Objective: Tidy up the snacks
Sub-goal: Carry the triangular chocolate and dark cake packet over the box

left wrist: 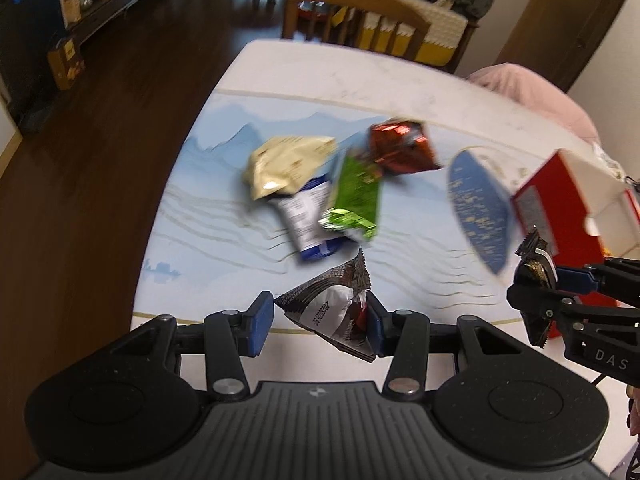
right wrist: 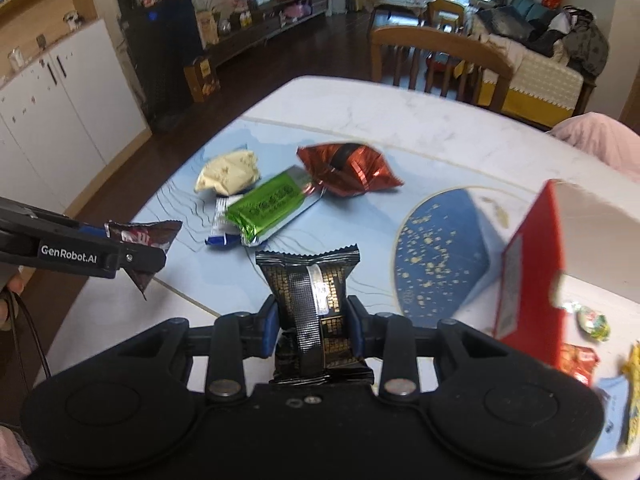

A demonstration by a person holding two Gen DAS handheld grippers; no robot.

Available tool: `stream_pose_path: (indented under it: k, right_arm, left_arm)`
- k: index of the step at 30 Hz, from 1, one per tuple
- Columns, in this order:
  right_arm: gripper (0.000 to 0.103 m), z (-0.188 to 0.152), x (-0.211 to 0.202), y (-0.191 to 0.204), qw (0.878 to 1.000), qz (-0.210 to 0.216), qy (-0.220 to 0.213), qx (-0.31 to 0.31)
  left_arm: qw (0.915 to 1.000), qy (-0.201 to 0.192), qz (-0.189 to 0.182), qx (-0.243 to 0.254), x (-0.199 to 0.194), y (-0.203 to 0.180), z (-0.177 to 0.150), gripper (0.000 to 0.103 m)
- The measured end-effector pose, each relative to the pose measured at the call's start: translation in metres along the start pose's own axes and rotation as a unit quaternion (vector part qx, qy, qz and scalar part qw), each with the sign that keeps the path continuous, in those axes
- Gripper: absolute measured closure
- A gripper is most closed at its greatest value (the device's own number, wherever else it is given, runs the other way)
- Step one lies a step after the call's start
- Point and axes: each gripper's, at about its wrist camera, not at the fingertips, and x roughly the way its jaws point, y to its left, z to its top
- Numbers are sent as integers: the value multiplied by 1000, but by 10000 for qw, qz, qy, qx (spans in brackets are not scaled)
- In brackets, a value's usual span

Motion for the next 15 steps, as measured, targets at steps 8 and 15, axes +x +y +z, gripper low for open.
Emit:
stream_pose_path:
  k: [8, 15]
  right_arm:
    - [70, -9, -54, -22, 9990, -172, -369, 168]
    - [70, -21, -90, -56, 9966, -458, -584, 370]
  left_arm:
    - [9981, -356, -291, 406, -38, -50, 3, 56]
    - [9940, -517, -537, 795, -52, -106, 8, 56]
